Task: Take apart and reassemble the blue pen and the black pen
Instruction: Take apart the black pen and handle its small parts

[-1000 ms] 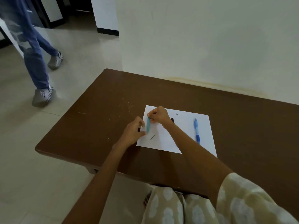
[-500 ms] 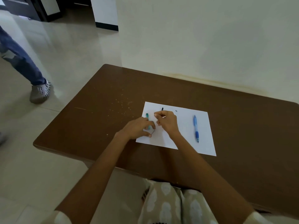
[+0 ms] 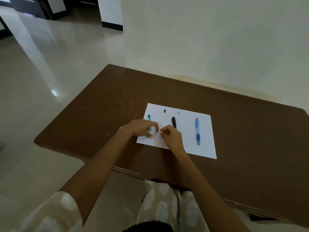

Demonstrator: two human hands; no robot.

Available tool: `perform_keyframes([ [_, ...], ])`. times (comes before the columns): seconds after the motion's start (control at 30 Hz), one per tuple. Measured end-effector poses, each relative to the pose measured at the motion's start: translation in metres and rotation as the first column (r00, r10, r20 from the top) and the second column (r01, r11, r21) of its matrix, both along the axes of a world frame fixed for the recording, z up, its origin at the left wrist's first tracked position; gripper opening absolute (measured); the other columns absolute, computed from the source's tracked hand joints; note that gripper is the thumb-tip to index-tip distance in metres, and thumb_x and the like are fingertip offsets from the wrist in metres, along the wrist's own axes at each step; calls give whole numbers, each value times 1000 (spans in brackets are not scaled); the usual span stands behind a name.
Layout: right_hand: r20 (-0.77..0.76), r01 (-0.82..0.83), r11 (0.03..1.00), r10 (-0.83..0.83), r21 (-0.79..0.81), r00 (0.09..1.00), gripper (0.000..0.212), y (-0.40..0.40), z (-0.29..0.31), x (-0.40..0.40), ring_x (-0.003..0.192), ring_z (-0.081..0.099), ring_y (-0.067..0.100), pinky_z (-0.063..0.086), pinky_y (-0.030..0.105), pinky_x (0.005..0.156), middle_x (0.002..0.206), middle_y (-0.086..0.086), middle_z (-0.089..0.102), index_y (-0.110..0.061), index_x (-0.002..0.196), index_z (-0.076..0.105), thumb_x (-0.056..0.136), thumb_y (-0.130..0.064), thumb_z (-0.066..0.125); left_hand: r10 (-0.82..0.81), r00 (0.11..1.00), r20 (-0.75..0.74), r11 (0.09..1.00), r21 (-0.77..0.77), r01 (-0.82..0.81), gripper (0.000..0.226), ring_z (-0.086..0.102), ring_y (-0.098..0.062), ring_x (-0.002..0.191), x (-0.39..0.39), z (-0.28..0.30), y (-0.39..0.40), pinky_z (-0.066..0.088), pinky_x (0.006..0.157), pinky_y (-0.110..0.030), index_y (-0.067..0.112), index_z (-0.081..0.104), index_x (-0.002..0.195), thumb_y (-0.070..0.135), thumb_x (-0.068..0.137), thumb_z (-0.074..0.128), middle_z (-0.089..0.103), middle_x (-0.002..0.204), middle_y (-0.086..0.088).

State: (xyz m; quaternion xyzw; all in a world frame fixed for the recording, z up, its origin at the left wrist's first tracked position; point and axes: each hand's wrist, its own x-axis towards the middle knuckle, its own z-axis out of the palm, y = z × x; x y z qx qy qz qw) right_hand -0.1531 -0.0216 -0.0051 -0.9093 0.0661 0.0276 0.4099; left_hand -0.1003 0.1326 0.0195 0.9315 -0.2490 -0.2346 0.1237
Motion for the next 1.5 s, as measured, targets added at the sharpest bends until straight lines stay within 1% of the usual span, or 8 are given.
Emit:
perform_keyframes([
  [0.17, 3, 8, 999, -8, 37, 1000, 22, -3, -3, 0, 102, 60, 23, 37, 12, 84, 114, 13, 65, -3, 109, 62, 94, -15, 52, -30, 999, -24, 999, 28, 31, 36, 48, -15, 91, 2, 4, -2, 44, 79, -29, 31, 47, 121, 28, 88, 61, 57, 116, -6],
  [0.37, -3, 5, 1000, -5, 9, 1000, 23, -1, -4, 1, 103, 60, 23, 35, 10, 81, 116, 12, 64, -4, 111, 61, 95, -17, 50, -39, 998, -41, 998, 40, 40, 38, 51, -19, 89, 4, 4, -4, 41, 60, -18, 31, 45, 124, 27, 89, 59, 54, 112, -5],
  [0.5, -20, -7, 1000, 7, -14, 1000, 25, -1, 1, 2, 104, 59, 24, 34, 11, 80, 116, 13, 64, -3, 112, 60, 96, -19, 49, -72, 997, -19, 996, 52, 73, 40, 52, -20, 98, 3, 4, -6, 40, 76, -25, 29, 42, 128, 26, 91, 56, 57, 119, -9],
  [0.67, -31, 3, 1000, -3, -6, 1000, 23, 0, 3, 1, 105, 59, 24, 34, 11, 80, 116, 14, 63, -2, 111, 58, 95, -16, 50, -76, 997, -6, 996, 55, 76, 35, 53, -22, 110, 2, 5, -5, 41, 84, -27, 29, 46, 123, 27, 90, 57, 55, 128, -7],
  [0.87, -34, 12, 1000, -12, 8, 999, 23, 0, 0, 1, 106, 59, 23, 34, 11, 82, 117, 13, 63, -3, 112, 59, 95, -16, 50, 1, 1000, -3, 1000, 11, -1, 35, 48, -14, 94, 4, -1, -1, 38, 76, -25, 27, 47, 120, 29, 87, 61, 54, 124, -6],
  [1.3, -43, -11, 1000, 10, -11, 999, 25, 0, 0, 2, 108, 58, 23, 41, 19, 93, 119, 12, 62, -4, 115, 59, 96, -18, 49, 6, 1000, 19, 998, 60, -7, 35, 51, -17, 97, 7, 0, -7, 39, 75, -23, 27, 49, 113, 31, 83, 66, 55, 123, -4],
  [1.4, -77, -45, 999, 42, -28, 996, 28, 0, 0, 7, 108, 58, 22, 42, 22, 93, 120, 9, 63, -7, 116, 61, 95, -22, 51, 33, 999, 29, 999, 10, -33, 37, 54, -20, 102, 4, -3, -5, 39, 72, -23, 24, 46, 115, 29, 84, 66, 57, 121, -6],
  [1.5, -150, -86, 996, 83, -14, 985, 31, 5, 2, 14, 102, 60, 21, 45, 25, 93, 118, 9, 65, -9, 116, 64, 94, -26, 53, 89, 996, 33, 993, -84, -85, 38, 52, -16, 92, -3, -8, 2, 36, 62, -18, 23, 45, 115, 28, 84, 66, 58, 117, -7],
])
